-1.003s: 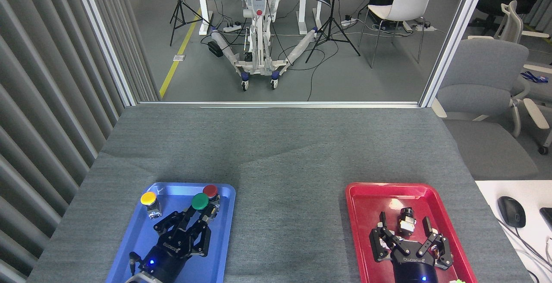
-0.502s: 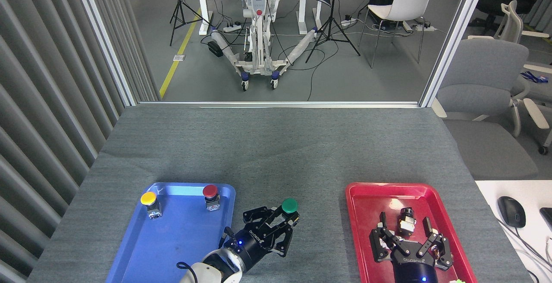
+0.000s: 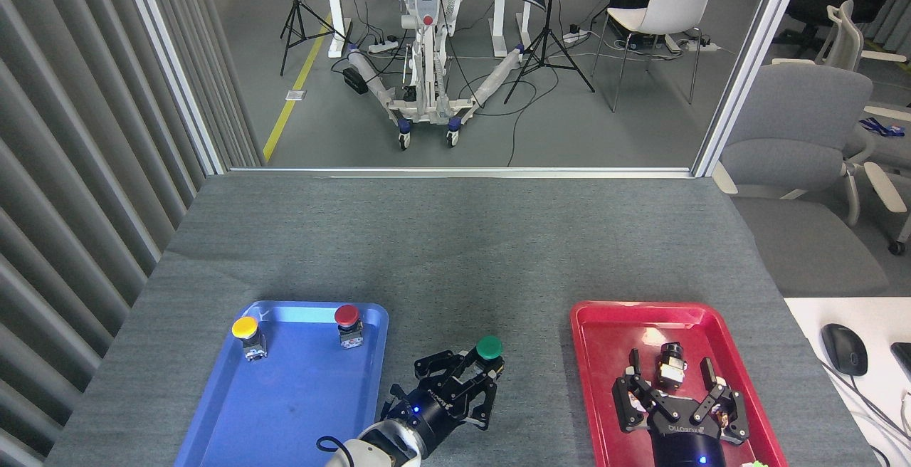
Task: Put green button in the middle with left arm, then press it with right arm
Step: 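Carry the green button out of the blue tray and set it between the trays, then open the left gripper and withdraw it toward the blue tray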
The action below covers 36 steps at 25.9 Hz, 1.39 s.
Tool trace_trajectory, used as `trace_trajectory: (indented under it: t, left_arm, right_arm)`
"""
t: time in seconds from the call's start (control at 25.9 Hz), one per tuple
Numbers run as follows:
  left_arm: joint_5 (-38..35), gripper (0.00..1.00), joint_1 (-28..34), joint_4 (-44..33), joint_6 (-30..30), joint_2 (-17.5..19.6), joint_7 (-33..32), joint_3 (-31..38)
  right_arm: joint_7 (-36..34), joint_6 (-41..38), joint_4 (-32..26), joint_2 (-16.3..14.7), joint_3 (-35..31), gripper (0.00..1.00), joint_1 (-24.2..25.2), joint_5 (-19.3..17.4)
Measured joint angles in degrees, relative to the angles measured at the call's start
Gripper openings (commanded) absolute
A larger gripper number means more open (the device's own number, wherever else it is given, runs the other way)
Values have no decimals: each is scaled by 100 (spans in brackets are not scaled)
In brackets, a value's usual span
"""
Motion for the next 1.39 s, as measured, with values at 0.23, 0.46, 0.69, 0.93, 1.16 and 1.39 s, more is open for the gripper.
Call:
trace_trajectory:
  t: [0.23, 0.46, 0.69, 0.93, 1.16, 1.39]
  left_arm:
    - [-15, 0, 1, 17, 36, -6, 89, -81]
    - [-31, 0, 11, 31, 5, 0, 119, -244]
    - [-33, 26, 34, 33, 5, 20, 146, -269]
    - [-24, 99, 91, 23, -180, 23, 155, -271]
    - [-7, 99, 123, -112, -186, 20, 157, -265]
    - [20, 99, 588, -1071, -195, 328, 131, -217]
  right_arm:
    - [3, -6, 1, -2, -3, 100, -1, -5]
    - [27, -6, 1, -2, -3, 100, -6, -5]
    - [29, -6, 1, 0, 2, 100, -6, -5]
    - [30, -6, 1, 3, -2, 100, -8, -5]
    - [30, 1, 1, 9, 9, 100, -6, -5]
    - [47, 3, 1, 34, 20, 100, -2, -1]
